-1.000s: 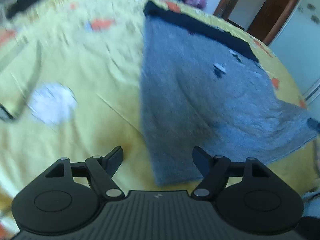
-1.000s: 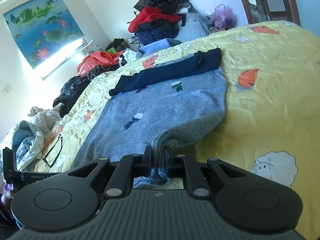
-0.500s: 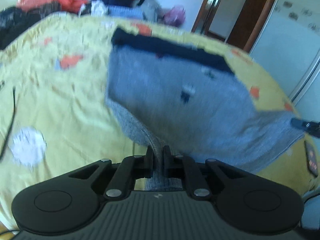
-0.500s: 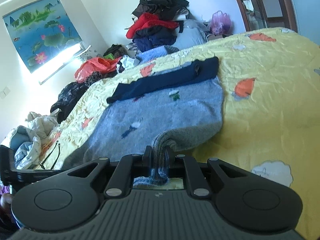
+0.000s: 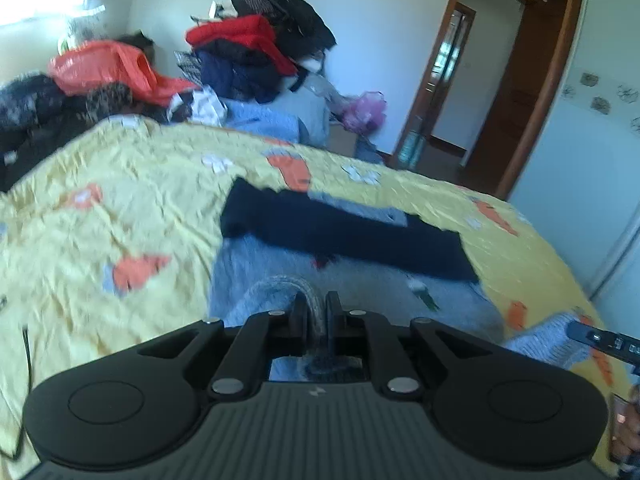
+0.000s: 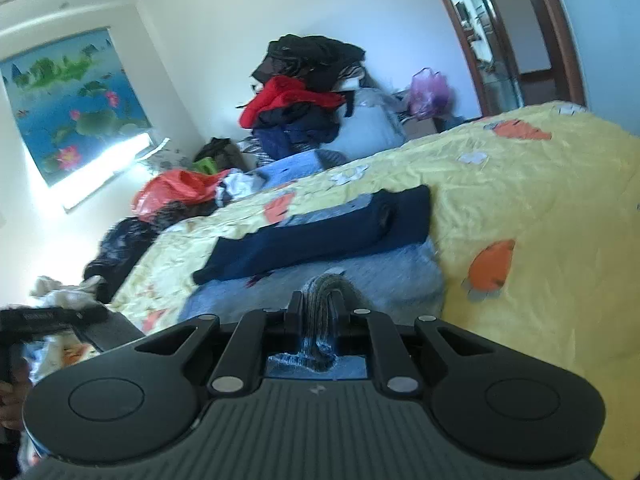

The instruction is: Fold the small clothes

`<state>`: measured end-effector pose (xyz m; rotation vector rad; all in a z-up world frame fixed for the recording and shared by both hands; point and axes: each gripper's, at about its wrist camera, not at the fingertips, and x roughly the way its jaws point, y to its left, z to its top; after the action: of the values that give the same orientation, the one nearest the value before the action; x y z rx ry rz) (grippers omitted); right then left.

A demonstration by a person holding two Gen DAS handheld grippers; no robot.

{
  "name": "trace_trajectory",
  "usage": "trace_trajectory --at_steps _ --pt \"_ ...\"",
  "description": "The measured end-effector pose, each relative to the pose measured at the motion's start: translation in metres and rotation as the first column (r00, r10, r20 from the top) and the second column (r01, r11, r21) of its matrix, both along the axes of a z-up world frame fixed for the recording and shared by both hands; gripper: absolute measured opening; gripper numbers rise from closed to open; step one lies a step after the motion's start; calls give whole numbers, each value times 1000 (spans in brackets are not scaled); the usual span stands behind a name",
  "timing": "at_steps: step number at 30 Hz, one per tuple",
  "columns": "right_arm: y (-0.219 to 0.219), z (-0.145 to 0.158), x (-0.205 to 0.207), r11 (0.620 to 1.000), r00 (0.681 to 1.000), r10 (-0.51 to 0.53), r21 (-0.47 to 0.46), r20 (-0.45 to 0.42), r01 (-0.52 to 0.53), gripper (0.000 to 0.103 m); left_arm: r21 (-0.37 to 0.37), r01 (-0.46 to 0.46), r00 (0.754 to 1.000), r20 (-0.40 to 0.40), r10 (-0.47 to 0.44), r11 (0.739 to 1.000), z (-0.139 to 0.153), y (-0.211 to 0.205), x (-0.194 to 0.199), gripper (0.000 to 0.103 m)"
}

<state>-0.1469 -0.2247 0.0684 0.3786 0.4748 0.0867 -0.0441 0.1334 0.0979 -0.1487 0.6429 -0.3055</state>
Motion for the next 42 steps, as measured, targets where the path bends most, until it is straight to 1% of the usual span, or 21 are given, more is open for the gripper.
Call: trace_trajectory --at_steps 4,7,9,14,17,19,20,21,22,23,25,27,29,30,31,32,33,34,36,38,42 --pt "3 -2 21 999 1000 -27 -37 13 27 21 43 -8 1000 8 7 999 2 -15 23 8" --pt "3 -4 34 999 999 -36 -30 15 36 21 91 -29 999 38 25 995 5 -26 36 7" --pt "3 -5 42 999 999 -39 -20 17 39 21 102 -36 998 47 31 994 8 -29 43 7" --pt "4 -5 51 999 999 -42 -14 15 42 21 98 -23 999 25 21 995 3 -28 57 6" --pt "6 -8 48 999 999 -35 -35 6 35 21 46 16 998 -57 -13 999 -7 -13 61 8" --pt "6 -10 45 998 999 -34 -44 0 34 21 43 -3 992 -126 8 999 -21 -1 66 18" --pt "4 -12 43 999 999 -35 -40 -3 35 21 44 -18 986 -164 25 999 -29 5 68 39" --pt "3 -14 43 999 999 -36 -32 -9 35 21 46 -34 977 -207 42 998 -40 10 72 68" --pt "1 -16 43 999 999 -36 -26 -15 35 21 39 -44 970 -239 52 998 -48 13 74 77" --pt "0 -18 43 999 999 -36 -20 -21 36 21 23 -42 965 -257 47 999 -55 16 75 80" --pt "-1 -21 43 999 999 -39 -16 -30 39 21 -2 -17 952 -304 16 1000 -70 15 78 80" --pt "-2 -24 44 999 998 -41 -14 -39 41 21 6 -14 943 -333 15 1000 -83 10 82 80" --pt "-2 -25 43 999 998 -40 -11 -42 39 21 9 -4 937 -350 7 1000 -94 4 88 79" --pt "-1 -25 42 999 998 -40 -10 -41 40 21 -11 12 932 -361 -15 1000 -100 1 91 78" --pt "-2 -25 43 999 998 -41 -11 -41 41 21 -50 18 924 -380 -36 999 -108 1 95 70" --pt "-2 -25 43 999 998 -42 -9 -41 42 21 -73 8 919 -394 -36 997 -115 2 98 42" --pt "-2 -24 43 999 998 -41 -8 -40 41 21 -59 -15 924 -383 -9 998 -115 3 98 16" --pt "-1 -24 42 999 998 -40 -8 -38 40 21 -54 -19 924 -383 -3 998 -113 4 98 10" --pt "0 -23 40 999 999 -40 -14 -32 40 21 -98 -13 928 -372 -25 995 -106 6 92 6" --pt "0 -19 38 999 999 -39 -13 -22 39 21 -92 -6 943 -333 -25 996 -94 8 83 6" --pt "-3 -10 38 999 999 -38 21 7 38 21 -161 -18 964 -263 -25 987 -60 22 72 5"
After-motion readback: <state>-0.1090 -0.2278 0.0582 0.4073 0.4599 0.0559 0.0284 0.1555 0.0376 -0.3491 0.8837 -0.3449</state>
